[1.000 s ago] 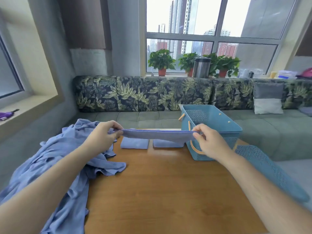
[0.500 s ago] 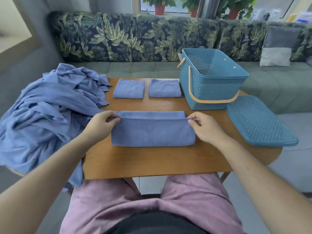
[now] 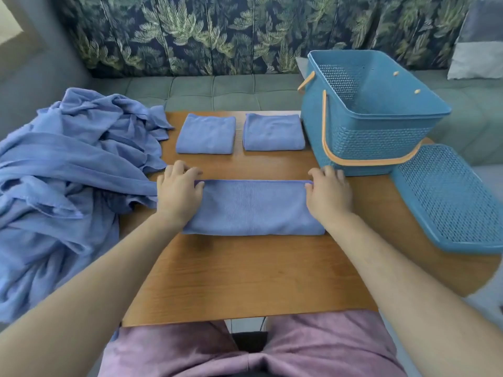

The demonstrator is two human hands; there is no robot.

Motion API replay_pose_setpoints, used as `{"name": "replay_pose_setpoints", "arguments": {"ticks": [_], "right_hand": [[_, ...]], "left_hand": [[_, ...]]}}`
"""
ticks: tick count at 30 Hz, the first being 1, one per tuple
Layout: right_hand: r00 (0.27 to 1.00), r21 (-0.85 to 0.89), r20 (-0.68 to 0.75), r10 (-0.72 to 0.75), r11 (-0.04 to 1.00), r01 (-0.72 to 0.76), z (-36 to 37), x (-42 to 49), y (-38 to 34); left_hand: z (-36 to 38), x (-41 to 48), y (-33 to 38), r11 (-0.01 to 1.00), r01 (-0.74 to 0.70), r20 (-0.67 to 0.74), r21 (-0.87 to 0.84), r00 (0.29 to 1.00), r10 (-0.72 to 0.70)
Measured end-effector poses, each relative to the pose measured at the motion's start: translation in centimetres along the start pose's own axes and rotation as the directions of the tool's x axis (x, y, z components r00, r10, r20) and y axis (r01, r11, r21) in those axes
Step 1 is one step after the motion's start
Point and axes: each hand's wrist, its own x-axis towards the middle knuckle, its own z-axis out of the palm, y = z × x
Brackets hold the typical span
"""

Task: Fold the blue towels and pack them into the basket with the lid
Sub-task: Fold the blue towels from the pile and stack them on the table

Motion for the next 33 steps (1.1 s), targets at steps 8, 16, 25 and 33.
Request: {"name": "replay_pose_setpoints", "arguments": {"ticks": [8,16,25,33], "right_hand": [[0.977,0.124,-0.012,-0.214,0.969,0.214,0.7,-6.4,-9.5],[0.960,0.045,-0.037,-0.277,0.959,0.278,0.5,-4.2,-6.0],[0.888,0.323,0.069,-0.455,0.852,0.411,-0.8,-8.5,-2.1],[0.758,0.457,-0.021,-0.652,0.668,0.587,-3.0,-14.5,-2.3]], "left_hand": [[1.6,-0.7,5.1,0.855,-0.467,0.305,-0.225,0.800,0.517],[-0.1,-1.1,5.1,0.921,-0.388,0.313,0.035,0.879,0.359],[-0.6,-7.4,2.7,0.868,-0.450,0.194,-0.209,0.851,0.488],[-3.8,-10.6,0.7,0.722,-0.602,0.091,-0.341,0.743,0.663]]}}
